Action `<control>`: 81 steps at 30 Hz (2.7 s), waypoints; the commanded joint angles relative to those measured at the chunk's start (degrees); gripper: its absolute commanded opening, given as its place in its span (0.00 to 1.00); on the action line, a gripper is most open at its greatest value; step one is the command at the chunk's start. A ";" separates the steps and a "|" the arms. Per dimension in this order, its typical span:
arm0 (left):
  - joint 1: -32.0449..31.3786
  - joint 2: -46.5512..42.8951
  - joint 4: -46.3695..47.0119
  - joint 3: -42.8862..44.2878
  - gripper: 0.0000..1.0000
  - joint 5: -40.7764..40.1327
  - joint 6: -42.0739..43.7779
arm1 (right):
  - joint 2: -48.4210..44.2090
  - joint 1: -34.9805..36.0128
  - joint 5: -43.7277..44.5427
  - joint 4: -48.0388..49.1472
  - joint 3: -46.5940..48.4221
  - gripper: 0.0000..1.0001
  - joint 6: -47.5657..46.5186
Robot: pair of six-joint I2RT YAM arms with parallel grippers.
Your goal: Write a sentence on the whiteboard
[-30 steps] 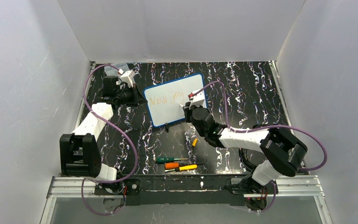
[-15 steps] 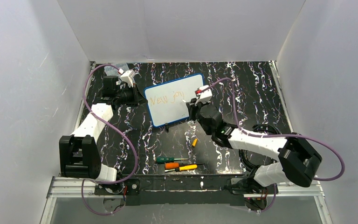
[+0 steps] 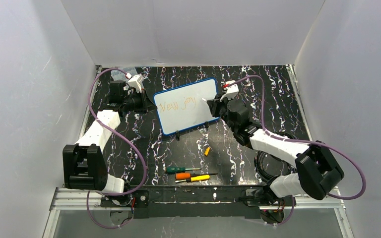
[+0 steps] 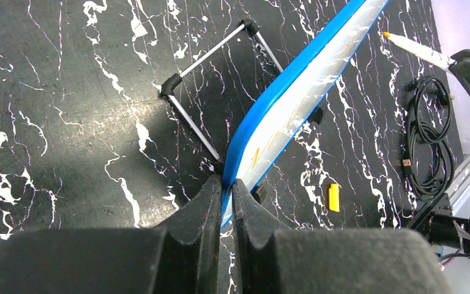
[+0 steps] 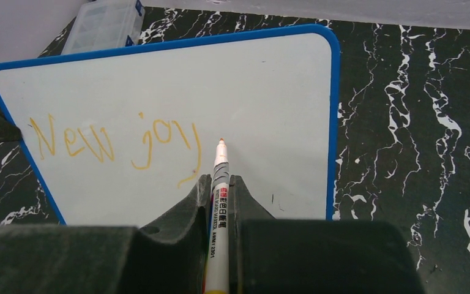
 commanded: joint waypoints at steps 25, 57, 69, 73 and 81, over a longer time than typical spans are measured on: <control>-0.07 -2.72 -0.87 0.29 0.00 0.53 0.80 | 8.16 -1.82 -2.64 9.50 5.68 0.01 1.43; -0.07 -3.06 -0.52 0.11 0.00 0.74 0.50 | 5.86 0.46 -0.12 5.36 0.52 0.01 2.20; -0.09 -3.50 -0.52 -0.04 0.00 0.41 0.55 | 2.24 1.65 3.21 6.15 -0.07 0.01 1.74; -0.12 -3.43 -0.46 0.03 0.00 0.55 0.51 | 0.63 1.16 3.84 5.24 0.08 0.01 1.88; -0.07 -3.28 -0.60 0.03 0.00 0.37 0.67 | 2.03 -1.76 2.89 6.72 1.34 0.01 2.05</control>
